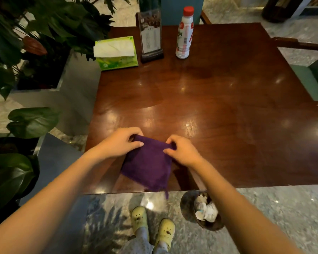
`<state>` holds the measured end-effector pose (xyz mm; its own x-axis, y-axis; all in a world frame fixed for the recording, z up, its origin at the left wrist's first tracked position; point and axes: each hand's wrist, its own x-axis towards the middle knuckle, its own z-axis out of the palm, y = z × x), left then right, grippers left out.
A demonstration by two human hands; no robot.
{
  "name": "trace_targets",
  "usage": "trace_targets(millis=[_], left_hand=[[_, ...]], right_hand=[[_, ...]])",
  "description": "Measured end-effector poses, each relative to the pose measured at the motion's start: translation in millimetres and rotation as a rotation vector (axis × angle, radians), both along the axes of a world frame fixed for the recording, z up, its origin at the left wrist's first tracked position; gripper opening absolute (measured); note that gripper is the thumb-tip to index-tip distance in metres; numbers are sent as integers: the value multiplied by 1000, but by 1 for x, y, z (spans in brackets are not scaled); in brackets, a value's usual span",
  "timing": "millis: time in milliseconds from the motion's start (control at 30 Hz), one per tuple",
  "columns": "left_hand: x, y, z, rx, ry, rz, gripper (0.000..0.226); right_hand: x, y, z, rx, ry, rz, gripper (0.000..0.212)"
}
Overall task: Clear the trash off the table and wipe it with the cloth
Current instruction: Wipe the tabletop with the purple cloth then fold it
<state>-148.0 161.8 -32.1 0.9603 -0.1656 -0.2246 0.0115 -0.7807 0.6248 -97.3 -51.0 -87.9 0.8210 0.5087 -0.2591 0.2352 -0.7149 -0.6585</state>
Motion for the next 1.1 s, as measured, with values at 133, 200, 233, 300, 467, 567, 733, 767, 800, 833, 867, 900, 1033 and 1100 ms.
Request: trace_targets(millis=[133, 200, 233, 300, 467, 567, 733, 767, 800, 833, 867, 900, 1033, 1100], left_hand=[[0, 12, 31, -196, -195, 143, 17], [2, 15, 36, -226, -259, 200, 17], [1, 15, 34, -233, -274, 226, 17], [-7, 11, 21, -295, -267, 291, 21], [-55, -12, -38, -352, -90, 348, 24], [-80, -19, -58, -348, 2, 369, 28], [-60, -25, -67, -236, -117, 573, 20], [-54, -25, -68, -187, -134, 591, 21], [-52, -24, -70, -142, -156, 593, 24], [-53, -21, -73, -96, -188, 578, 27], [-57, -15, -76, -37, -227, 557, 29], [-64, -7, -80, 42, -257, 541, 33], [-108, 34, -107, 416, -105, 491, 63], [-125, 46, -120, 492, -12, 456, 78]], right_hand=[[32, -5, 58, 195, -63, -58, 16], [38, -3, 78, 226, -112, -59, 16], [39, -3, 81, 228, -121, -65, 16], [34, -4, 75, 234, -126, -70, 17], [-13, -31, 23, 82, 44, -9, 17], [-38, -47, 5, 66, 207, 39, 14], [-28, -28, -10, -190, -209, 39, 26], [-27, -21, -11, -235, -310, 87, 33], [-26, -13, -14, -234, -388, 180, 40], [-25, -5, -19, -216, -434, 317, 46], [-24, 2, -23, -224, -458, 474, 51], [-21, 10, -26, -260, -452, 618, 54], [-20, 27, -42, -354, -434, 835, 56], [-38, 28, -48, -370, -523, 896, 56]])
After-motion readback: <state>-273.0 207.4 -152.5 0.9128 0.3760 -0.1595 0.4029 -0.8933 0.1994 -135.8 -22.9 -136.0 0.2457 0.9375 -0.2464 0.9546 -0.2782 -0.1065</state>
